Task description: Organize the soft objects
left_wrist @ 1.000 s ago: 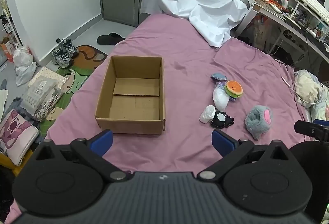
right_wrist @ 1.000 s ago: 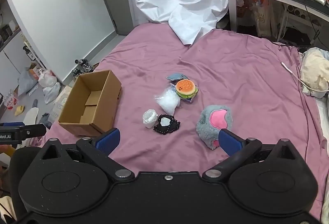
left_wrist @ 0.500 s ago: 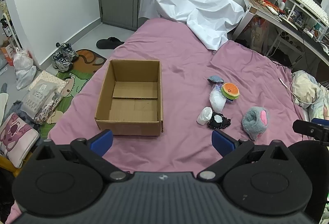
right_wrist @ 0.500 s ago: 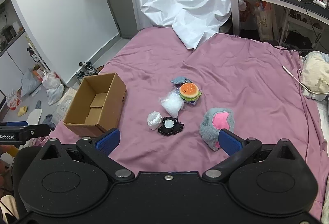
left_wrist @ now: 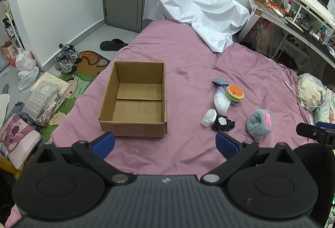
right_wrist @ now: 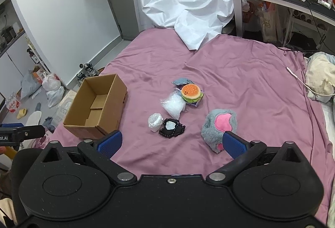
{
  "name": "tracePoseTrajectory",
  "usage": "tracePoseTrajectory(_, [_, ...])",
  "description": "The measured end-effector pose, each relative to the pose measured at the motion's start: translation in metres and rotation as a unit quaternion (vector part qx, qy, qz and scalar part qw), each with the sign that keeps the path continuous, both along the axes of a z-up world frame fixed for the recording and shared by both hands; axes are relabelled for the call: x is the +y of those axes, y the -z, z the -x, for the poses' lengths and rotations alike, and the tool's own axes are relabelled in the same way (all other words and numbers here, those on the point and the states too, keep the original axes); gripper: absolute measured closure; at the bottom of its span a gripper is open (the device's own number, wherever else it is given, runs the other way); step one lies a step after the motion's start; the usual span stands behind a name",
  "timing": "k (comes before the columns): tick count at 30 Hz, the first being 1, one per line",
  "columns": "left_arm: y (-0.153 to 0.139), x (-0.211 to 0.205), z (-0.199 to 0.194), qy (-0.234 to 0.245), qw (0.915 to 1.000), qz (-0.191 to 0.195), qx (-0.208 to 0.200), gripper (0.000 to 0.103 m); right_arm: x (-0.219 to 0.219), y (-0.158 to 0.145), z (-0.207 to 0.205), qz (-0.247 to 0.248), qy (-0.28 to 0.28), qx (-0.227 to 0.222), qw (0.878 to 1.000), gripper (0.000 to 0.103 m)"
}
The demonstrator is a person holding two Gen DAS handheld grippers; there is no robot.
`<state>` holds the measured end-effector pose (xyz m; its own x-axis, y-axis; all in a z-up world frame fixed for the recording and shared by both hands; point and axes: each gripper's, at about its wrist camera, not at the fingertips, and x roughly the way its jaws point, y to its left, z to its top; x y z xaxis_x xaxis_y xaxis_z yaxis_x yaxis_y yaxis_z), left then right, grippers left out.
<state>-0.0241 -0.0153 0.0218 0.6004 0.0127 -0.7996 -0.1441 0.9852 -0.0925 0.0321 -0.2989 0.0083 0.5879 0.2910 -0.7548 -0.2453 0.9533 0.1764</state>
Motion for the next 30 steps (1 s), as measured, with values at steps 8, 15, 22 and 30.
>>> tracePoseTrajectory(8, [-0.0004, -0.0012, 0.0000, -0.001, 1.0000, -0.001, 0.000, 0.001, -0.0006, 0.0009, 0.0008, -0.001, 0.001, 0.000, 1.000, 0.000])
tracePoseTrajectory(15, [-0.0006, -0.0010, -0.0003, 0.000, 1.0000, 0.000, 0.001, 0.001, -0.0012, 0.0004, 0.0010, 0.000, 0.001, -0.002, 1.000, 0.000])
tracePoseTrajectory(22, [-0.0014, -0.0012, -0.0004, 0.000, 1.0000, 0.000, -0.001, 0.001, -0.0009, -0.0012, 0.0008, 0.000, 0.001, -0.004, 1.000, 0.000])
tracePoseTrajectory(30, [-0.0017, 0.0002, -0.0002, 0.000, 1.0000, -0.001, -0.001, 0.001, -0.0008, -0.0024, 0.0026, 0.001, -0.001, -0.007, 1.000, 0.000])
